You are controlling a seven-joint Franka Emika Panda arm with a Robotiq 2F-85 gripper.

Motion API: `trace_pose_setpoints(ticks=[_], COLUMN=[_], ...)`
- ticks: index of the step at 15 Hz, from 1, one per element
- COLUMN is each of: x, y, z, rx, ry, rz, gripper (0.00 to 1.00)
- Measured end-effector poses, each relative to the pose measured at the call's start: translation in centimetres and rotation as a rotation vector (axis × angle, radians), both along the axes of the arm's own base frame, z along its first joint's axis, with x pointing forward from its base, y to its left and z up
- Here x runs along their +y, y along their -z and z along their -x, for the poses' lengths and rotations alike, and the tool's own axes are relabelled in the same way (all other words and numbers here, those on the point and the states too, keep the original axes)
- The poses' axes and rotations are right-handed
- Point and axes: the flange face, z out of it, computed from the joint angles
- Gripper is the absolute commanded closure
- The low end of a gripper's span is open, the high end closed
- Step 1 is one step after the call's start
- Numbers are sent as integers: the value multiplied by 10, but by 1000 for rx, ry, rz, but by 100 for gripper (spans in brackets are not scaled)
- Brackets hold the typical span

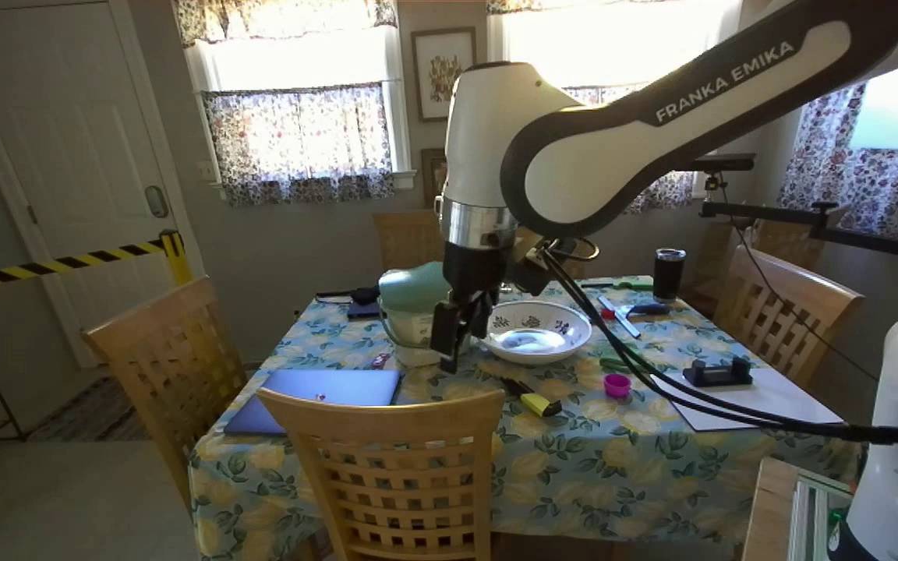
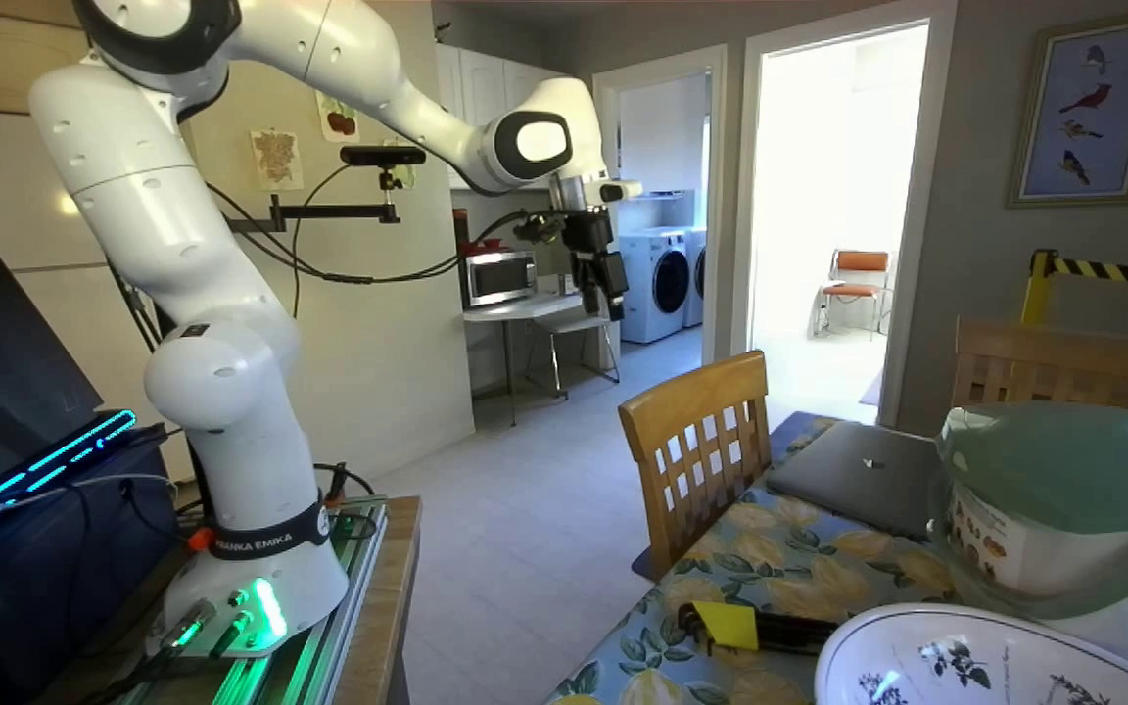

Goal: Push the closest chair in completely

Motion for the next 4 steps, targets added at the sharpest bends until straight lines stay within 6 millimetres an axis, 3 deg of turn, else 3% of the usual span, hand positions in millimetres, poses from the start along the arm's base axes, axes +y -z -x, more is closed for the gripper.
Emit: trace_pose_setpoints(ticks=[4], x=[-8], y=[-7], z=[8], rx=[66], ry=[33], rz=[-6], gripper=[0])
